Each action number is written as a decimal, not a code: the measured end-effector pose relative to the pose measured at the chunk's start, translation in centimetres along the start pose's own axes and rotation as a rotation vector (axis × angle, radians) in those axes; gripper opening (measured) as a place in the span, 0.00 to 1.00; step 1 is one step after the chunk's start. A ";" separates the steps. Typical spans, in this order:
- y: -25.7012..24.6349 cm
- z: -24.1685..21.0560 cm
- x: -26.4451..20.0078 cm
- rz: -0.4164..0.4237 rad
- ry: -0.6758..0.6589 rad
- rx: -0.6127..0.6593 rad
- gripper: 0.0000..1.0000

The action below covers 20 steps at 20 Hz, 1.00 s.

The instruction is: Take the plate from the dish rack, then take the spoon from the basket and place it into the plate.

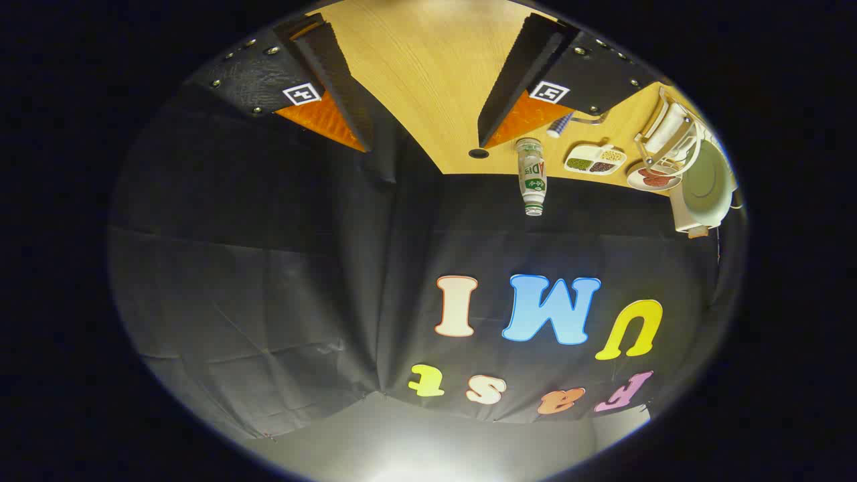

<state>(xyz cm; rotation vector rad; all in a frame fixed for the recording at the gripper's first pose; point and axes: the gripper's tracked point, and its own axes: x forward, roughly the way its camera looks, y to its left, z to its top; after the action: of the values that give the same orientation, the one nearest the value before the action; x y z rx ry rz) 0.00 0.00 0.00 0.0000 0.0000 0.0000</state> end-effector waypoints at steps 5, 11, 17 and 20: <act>7.4 3.2 -6.8 0.066 0.027 0.054 0.98; 20.2 6.5 -10.4 0.264 0.033 0.121 0.97; 31.0 5.7 -10.3 0.428 0.101 0.186 0.98; 35.2 4.5 -9.2 0.468 0.146 0.180 0.98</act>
<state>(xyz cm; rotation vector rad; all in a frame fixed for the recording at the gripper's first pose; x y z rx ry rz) -9.23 35.18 4.49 0.1803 0.1458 0.4679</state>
